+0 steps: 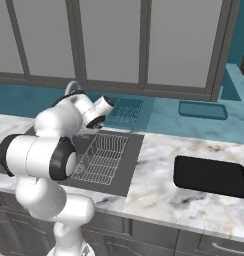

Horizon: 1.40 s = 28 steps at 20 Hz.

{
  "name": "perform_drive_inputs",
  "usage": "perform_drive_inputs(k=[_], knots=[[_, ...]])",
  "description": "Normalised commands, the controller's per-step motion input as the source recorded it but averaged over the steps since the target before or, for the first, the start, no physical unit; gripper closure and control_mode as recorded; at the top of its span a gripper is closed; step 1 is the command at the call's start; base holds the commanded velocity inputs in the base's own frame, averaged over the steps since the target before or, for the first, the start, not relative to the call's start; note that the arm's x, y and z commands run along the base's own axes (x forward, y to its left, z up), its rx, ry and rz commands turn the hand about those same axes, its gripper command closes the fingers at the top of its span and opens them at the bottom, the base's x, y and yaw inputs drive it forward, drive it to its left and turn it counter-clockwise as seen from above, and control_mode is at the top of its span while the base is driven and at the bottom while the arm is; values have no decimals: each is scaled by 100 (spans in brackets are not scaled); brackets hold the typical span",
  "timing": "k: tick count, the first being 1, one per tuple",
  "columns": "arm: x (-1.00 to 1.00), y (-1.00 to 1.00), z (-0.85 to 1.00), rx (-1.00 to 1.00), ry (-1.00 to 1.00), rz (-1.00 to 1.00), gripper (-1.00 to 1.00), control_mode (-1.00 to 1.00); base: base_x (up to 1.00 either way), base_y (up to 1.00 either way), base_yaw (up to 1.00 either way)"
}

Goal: Take the fish out of the fridge, briefly rinse it in the sink, and place it on the tray next to the sink.

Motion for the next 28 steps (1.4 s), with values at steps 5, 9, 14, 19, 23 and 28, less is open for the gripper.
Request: perform_drive_inputs(k=[5, 9, 14, 19, 23, 28], knots=[[16, 10, -24, -2, 8, 0, 100, -100, 0, 0, 0], [21, 14, -21, -2, 7, 0, 100, -100, 0, 0, 0], [24, 10, -7, -1, 4, 0, 100, -100, 0, 0, 0], [29, 0, 0, 0, 2, -5, 100, -100, 0, 0, 0], [19, 0, 0, -3, -4, -12, 100, -100, 0, 0, 0], [21, 0, 0, -2, -2, -15, 100, -100, 0, 0, 0]])
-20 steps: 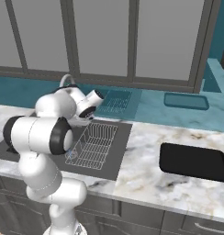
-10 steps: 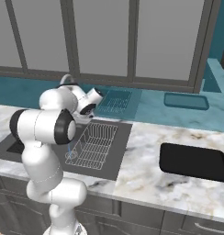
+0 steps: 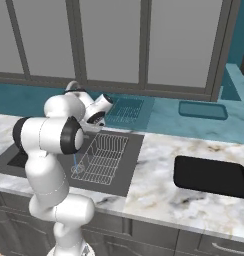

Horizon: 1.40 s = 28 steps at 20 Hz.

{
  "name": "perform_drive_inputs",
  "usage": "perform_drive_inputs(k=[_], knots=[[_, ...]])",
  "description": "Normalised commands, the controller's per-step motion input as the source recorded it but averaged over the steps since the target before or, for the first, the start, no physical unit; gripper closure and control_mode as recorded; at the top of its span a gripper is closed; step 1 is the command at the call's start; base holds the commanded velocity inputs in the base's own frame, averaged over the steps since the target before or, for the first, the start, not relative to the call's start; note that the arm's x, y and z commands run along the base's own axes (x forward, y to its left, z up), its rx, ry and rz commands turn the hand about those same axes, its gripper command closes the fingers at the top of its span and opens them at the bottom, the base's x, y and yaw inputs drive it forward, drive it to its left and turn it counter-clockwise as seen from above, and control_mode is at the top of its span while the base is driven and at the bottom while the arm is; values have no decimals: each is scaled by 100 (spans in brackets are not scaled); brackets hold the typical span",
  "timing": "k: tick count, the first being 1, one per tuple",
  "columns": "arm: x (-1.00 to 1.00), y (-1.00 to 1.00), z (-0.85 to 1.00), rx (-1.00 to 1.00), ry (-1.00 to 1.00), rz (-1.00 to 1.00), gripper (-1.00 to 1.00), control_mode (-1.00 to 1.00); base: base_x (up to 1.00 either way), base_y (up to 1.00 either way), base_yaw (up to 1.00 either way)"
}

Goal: Take the fish out of the fridge, briefly rinse it in the sink, and place it on the tray next to the sink.

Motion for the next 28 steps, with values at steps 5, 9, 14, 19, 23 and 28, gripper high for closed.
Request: perform_drive_inputs(k=[5, 9, 14, 19, 23, 28], knots=[[16, 0, 0, -1, 0, -13, 100, -100, 0, 0, 0], [-1, 0, 0, 1, 6, -4, 100, -100, 0, 0, 0], [-20, 0, 0, 5, 25, 1, 100, -100, 0, 0, 0], [-33, 0, 4, 6, 31, 9, 100, -100, 0, 0, 0], [-58, 0, 18, 7, 23, 14, 100, -100, 0, 0, 0], [-71, 0, 39, 6, 18, 15, 100, -100, 0, 0, 0]])
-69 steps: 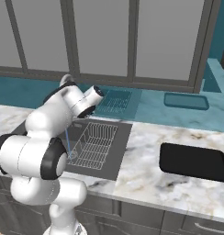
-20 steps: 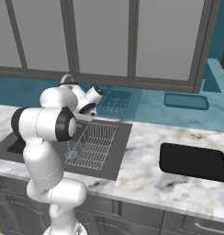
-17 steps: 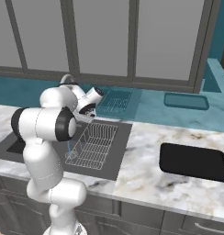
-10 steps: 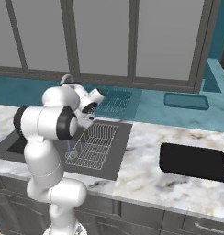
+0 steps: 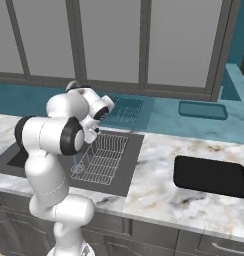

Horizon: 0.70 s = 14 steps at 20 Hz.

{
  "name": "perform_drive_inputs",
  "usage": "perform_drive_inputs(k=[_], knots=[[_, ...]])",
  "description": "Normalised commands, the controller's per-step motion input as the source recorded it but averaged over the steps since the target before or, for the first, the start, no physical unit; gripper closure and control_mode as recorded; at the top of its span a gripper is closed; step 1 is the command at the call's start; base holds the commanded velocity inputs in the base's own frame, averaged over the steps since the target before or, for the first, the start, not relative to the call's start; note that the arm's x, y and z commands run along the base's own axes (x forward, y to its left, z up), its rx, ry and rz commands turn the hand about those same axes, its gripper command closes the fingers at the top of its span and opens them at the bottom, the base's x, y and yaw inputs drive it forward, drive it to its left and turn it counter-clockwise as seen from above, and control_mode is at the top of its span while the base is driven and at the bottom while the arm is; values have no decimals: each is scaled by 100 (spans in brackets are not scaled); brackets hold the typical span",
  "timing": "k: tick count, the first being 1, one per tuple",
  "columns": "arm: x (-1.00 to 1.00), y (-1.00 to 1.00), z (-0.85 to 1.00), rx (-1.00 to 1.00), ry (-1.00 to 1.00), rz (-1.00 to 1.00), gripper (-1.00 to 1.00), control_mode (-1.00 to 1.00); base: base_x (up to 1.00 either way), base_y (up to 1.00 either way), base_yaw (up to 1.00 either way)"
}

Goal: Take the fish out of the fridge, briefly rinse it in the sink, and place it on the tray next to the sink.

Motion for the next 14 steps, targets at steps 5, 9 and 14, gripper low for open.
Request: perform_drive_inputs(k=[5, 9, 14], knots=[[-93, 0, 95, 3, 0, 13, 100, -100, 0, 0, 0], [-100, 0, 100, 0, -3, 1, 100, -100, 0, 0, 0], [-100, -18, 100, 0, -5, 0, 100, -100, 0, 0, 0]])
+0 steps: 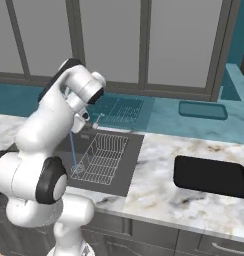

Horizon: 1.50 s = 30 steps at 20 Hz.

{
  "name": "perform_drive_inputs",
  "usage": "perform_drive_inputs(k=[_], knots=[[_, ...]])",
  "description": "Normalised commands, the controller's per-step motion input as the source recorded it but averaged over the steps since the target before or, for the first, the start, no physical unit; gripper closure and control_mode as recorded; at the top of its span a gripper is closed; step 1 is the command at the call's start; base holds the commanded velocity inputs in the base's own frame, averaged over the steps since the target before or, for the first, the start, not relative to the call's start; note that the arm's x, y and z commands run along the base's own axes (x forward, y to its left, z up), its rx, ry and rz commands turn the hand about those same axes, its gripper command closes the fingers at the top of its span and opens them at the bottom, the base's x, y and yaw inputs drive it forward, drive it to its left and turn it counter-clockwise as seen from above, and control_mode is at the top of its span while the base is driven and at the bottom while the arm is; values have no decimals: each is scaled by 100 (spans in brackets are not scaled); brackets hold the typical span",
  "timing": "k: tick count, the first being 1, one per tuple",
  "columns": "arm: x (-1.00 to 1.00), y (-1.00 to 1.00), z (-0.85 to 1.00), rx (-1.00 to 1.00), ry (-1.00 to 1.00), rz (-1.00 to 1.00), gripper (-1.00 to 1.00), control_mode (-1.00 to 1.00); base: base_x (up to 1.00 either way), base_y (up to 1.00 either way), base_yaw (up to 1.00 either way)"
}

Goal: Take the fish out of the fridge, briefly rinse it in the sink, and place it on the tray next to the sink.

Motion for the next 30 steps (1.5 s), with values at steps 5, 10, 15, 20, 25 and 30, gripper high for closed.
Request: perform_drive_inputs(k=[5, 10, 15, 20, 25, 30], knots=[[-100, -37, 91, -6, -26, 0, 100, -100, 0, 0, 0], [-95, -18, 17, -32, -26, 0, 100, -100, 0, 0, 0], [5, -6, -22, -19, 7, -4, 100, -100, 0, 0, 0], [7, -78, -28, -31, 6, -45, 100, -100, 0, 0, 0], [21, -99, 0, -36, 0, -56, 100, -100, 0, 0, 0], [34, -89, 0, -36, 0, -64, 100, -100, 0, 0, 0]])
